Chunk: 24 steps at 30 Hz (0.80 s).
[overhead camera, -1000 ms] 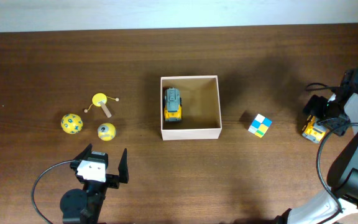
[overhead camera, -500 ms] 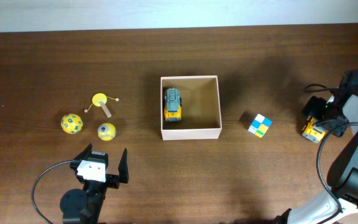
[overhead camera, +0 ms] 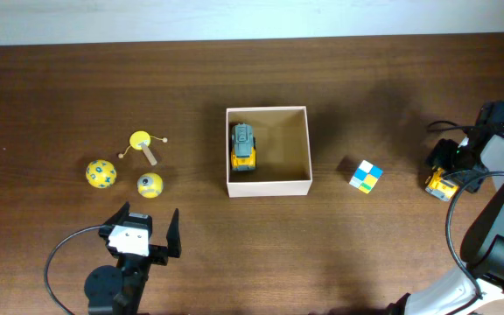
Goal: Pack container
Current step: 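Lower the right gripper onto the yellow-and-grey truck at right and grasp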
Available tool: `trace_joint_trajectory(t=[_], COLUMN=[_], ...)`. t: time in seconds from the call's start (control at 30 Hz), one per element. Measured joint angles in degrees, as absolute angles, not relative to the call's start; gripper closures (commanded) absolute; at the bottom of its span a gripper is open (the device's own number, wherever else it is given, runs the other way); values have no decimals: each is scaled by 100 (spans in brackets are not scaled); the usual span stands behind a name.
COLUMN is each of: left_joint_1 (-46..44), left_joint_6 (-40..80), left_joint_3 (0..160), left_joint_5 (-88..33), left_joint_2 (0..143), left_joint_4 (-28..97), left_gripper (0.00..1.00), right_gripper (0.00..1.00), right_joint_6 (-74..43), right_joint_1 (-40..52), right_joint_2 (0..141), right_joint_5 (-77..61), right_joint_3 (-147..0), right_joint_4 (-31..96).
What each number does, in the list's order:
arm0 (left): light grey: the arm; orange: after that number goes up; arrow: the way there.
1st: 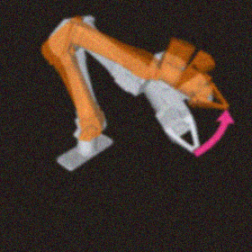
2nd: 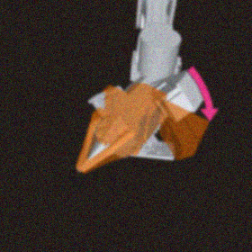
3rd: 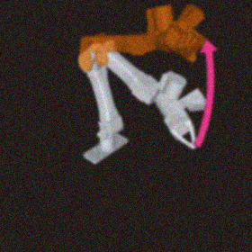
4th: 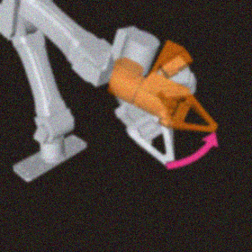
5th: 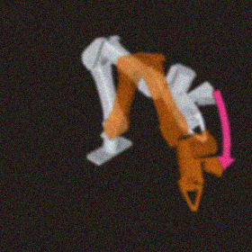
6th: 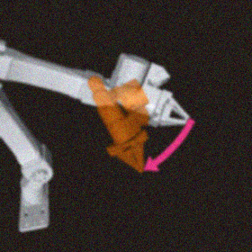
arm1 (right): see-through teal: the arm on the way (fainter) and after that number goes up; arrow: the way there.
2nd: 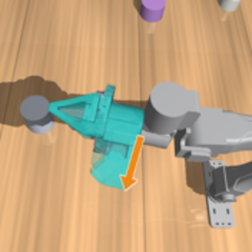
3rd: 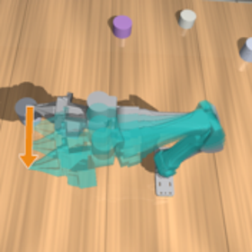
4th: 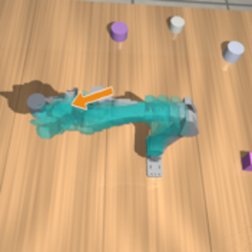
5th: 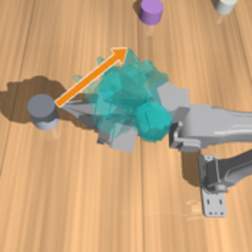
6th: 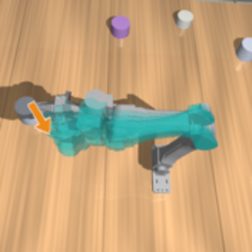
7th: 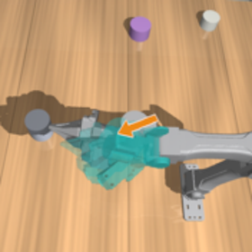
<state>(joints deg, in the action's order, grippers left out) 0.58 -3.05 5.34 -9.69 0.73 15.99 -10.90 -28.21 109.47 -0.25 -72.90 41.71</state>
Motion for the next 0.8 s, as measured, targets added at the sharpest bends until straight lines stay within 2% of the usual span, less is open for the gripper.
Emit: trace_joint_trajectory(t=[0.13, 0.43, 0.57, 0.8], left_joint_1=[58, 58, 58, 58], left_joint_6=[-305, -305, -305, -305], left_joint_3=[534, 534, 534, 534], left_joint_5=[-969, -969, -969, -969], left_joint_2=[73, 73, 73, 73], left_joint_4=[1599, 1599, 1599, 1599], left_gripper=[1, 1, 1, 1], right_gripper=[36, 38, 45, 45], right_joint_6=[-1094, -1118, -1131, -1138], right_joint_1=[-2821, -2821, -2821, -2821], right_joint_2=[10947, 10947, 10947, 10947], right_joint_5=[-27, -97, -246, -355], right_joint_3=[-7290, -7290, -7330, -7476], right_joint_4=[4169, 4174, 4316, 4499])
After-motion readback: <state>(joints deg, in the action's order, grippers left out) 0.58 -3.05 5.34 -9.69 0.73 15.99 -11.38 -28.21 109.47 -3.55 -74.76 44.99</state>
